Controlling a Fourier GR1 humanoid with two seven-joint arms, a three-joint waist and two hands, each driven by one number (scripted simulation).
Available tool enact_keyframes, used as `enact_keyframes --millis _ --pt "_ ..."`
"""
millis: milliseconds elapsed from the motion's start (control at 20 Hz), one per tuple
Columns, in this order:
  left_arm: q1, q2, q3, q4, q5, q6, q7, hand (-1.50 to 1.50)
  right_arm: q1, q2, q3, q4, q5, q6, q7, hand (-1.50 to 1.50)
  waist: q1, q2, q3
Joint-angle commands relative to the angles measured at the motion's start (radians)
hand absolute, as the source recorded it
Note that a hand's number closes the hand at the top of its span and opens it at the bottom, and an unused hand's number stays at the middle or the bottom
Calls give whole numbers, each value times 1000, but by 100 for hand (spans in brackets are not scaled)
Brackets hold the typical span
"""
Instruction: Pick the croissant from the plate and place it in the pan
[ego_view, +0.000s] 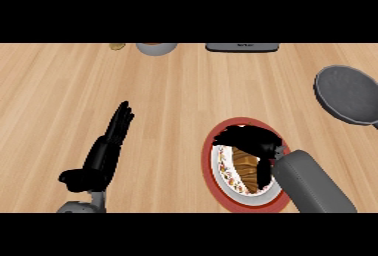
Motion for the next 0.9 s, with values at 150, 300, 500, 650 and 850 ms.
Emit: enact_keyframes --millis 150,300,500,650,850 --pt "38 -1 -1 -67 -6 -5 34 0 28 13 73 91 137 -146 -103 150 2 5 5" --pt "15 -9 2 -37 -35 -1 23 0 -4 14 40 47 149 -85 -86 150 -1 5 4" --pt "-38 1 57 51 8 -48 -20 0 -38 40 3 206 175 -233 -177 150 3 8 4" --pt "-52 -29 39 27 -6 -26 26 0 -8 28 -41 131 159 -277 -198 150 -3 6 4" --pt "9 8 69 -29 17 -35 31 0 50 30 -153 46 98 -280 -38 150 -19 0 4"
